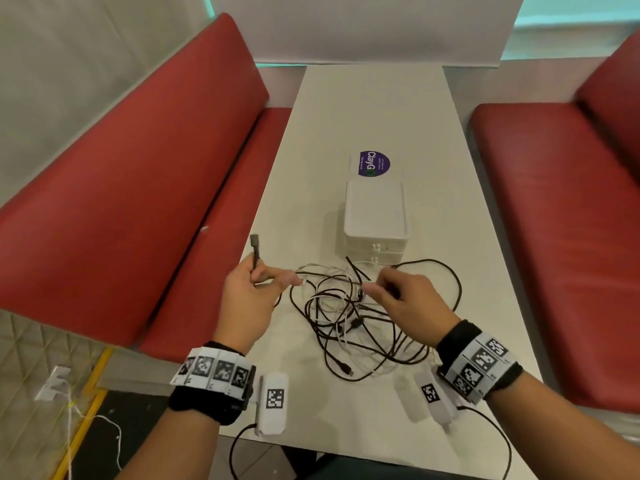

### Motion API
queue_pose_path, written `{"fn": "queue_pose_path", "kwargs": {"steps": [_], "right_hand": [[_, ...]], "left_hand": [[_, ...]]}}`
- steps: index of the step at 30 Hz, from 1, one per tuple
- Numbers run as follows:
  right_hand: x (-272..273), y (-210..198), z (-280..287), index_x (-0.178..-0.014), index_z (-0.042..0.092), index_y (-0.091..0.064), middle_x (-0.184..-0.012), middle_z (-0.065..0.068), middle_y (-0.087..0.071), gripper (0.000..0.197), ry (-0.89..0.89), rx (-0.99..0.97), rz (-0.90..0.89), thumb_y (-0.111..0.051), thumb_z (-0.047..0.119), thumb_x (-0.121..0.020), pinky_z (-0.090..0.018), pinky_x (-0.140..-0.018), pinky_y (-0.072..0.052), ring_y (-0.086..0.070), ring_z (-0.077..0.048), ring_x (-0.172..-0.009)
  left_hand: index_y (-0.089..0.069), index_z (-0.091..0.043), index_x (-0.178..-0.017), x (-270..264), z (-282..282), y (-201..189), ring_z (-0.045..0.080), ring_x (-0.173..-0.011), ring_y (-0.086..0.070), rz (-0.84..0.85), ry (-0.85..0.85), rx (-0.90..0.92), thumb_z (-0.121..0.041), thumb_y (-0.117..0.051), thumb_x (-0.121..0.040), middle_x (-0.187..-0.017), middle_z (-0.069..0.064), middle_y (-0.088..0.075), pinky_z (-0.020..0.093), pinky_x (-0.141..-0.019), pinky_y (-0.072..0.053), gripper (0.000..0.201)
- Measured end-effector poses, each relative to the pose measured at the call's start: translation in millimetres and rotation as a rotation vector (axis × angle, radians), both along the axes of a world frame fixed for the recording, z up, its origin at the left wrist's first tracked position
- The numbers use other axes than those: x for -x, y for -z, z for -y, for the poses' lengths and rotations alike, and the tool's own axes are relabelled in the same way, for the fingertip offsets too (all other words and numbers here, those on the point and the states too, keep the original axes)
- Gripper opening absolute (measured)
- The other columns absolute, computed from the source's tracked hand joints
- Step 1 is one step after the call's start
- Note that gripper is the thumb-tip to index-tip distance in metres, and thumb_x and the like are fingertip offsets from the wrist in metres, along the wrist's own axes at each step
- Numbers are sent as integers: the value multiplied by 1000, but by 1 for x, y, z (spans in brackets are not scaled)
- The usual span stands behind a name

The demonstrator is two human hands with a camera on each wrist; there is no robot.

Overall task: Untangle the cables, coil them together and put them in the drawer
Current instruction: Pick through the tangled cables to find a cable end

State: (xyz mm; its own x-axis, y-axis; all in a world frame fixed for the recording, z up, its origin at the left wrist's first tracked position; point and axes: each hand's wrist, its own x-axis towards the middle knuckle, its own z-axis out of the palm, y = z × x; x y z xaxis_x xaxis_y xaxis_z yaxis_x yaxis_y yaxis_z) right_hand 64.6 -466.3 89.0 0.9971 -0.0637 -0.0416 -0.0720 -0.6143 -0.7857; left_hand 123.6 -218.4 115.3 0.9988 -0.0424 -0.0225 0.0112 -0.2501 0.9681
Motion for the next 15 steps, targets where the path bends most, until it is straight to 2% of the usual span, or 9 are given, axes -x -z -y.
{"fn": "queue_pose_path", "kwargs": {"steps": [3, 5, 7, 9, 10, 11, 12, 14, 15], "right_hand": [[-1, 11, 12, -72, 11, -50, -60, 7, -44, 56, -80, 89, -212, -59, 63, -91, -24, -56, -34, -37, -7, -54], [-3, 10, 17, -73, 14, -56, -63, 7, -50, 42, -80, -18, -188, -62, 49, -96, -27, -62, -39, -43, -5, -56], [-5, 7, 20, -77, 14, -63, -69, 2, -58, 25, 39, -376, -60, -64, 30, -96, -33, -67, -45, -52, -12, -63], [-6, -1, 17, -83, 6, -66, -69, -9, -55, 16, 126, -778, 3, -65, 16, -95, -36, -61, -46, -50, -23, -60], [-5, -7, 11, -87, 2, -67, -63, -9, -49, 14, 124, -882, -2, -64, 13, -95, -34, -56, -43, -45, -22, -54], [-5, -8, 7, -88, 2, -68, -59, -6, -44, 14, 121, -868, -16, -65, 14, -95, -30, -51, -38, -39, -20, -51], [-6, -9, 3, -88, 5, -70, -57, -3, -44, 14, 106, -729, -25, -67, 16, -95, -28, -50, -36, -38, -19, -49], [-8, -8, -1, -85, 21, -77, -58, 3, -57, 14, 35, -253, -60, -68, 26, -94, -27, -54, -48, -50, -15, -52], [-10, -7, -2, -88, 26, -78, -65, 5, -67, 14, -11, -47, -99, -67, 31, -93, -29, -63, -54, -58, -14, -58]], "left_hand": [[-37, -11, -76, -4, -6, -4, 9, -39, -23, 7, -14, 61, -4, -70, -90, -79, 7, -78, 16, -42, -29, 37], [-33, -10, -78, -9, -13, 4, 12, -44, -32, -6, 17, -63, -7, -71, -91, -79, 2, -79, 24, -49, -33, 40], [-28, -16, -78, -14, -20, 13, 9, -48, -40, -80, 110, -257, -12, -74, -89, -77, -3, -79, 32, -58, -37, 47], [-29, -17, -77, -14, -21, 19, 10, -50, -37, -179, 203, -433, -21, -78, -84, -77, -6, -78, 32, -55, -35, 50], [-30, -17, -77, -14, -19, 22, 10, -53, -40, -190, 223, -517, -24, -79, -83, -79, -7, -78, 31, -54, -35, 50], [-32, -17, -77, -13, -16, 24, 10, -55, -44, -166, 228, -589, -25, -78, -83, -82, -7, -77, 27, -54, -36, 47], [-36, -17, -79, -12, -13, 24, 8, -59, -48, -122, 222, -643, -25, -78, -83, -88, -9, -75, 24, -55, -36, 42], [-48, -22, -94, -10, -6, 21, 3, -71, -53, 30, 212, -678, -20, -76, -84, -105, -11, -65, 22, -66, -40, 30], [-52, -22, -104, -7, -2, 19, 3, -83, -55, 116, 229, -655, -16, -74, -85, -111, -10, -59, 22, -76, -43, 29]]}}
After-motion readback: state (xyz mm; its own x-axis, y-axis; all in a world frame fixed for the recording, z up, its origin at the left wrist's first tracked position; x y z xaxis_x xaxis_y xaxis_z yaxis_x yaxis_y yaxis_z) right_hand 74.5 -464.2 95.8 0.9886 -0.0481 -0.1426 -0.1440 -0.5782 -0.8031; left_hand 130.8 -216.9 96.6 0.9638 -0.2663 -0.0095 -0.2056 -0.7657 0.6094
